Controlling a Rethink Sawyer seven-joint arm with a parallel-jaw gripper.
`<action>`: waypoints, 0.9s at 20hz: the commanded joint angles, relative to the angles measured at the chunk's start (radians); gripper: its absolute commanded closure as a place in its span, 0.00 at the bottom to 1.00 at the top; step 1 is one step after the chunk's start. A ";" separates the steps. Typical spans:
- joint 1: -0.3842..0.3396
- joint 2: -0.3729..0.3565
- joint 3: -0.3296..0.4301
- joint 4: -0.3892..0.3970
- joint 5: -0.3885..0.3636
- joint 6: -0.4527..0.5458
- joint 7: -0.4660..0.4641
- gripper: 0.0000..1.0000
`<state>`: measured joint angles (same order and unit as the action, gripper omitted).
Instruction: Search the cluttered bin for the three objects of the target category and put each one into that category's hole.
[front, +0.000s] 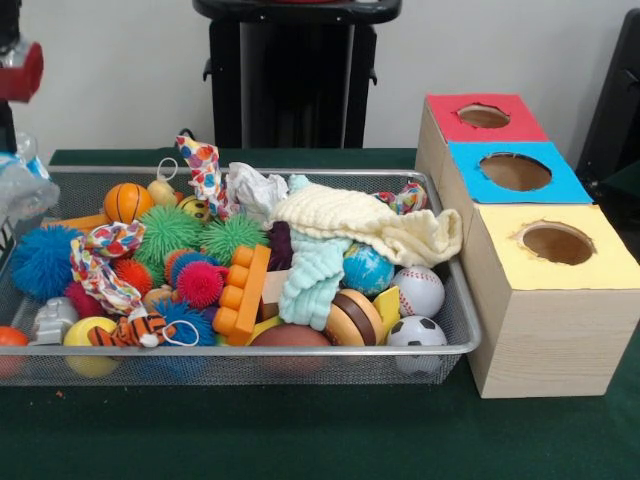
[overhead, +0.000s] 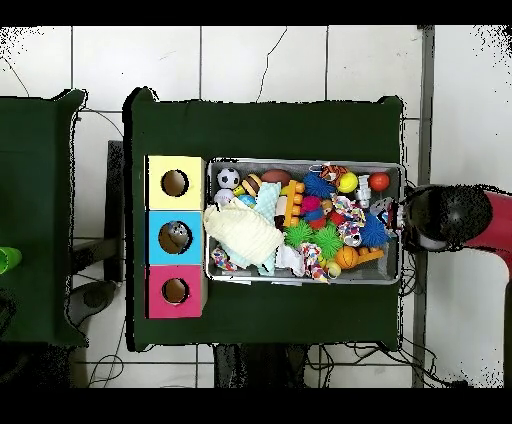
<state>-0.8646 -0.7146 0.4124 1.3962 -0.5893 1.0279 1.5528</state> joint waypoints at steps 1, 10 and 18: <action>0.009 -0.120 0.080 0.134 0.106 0.121 -0.189 1.00; 0.123 -0.209 0.052 0.330 0.266 -0.019 0.064 1.00; 0.264 -0.264 -0.013 0.434 0.344 -0.122 0.204 1.00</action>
<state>-0.6645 -0.9448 0.4112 1.6388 -0.3007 0.9794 1.5538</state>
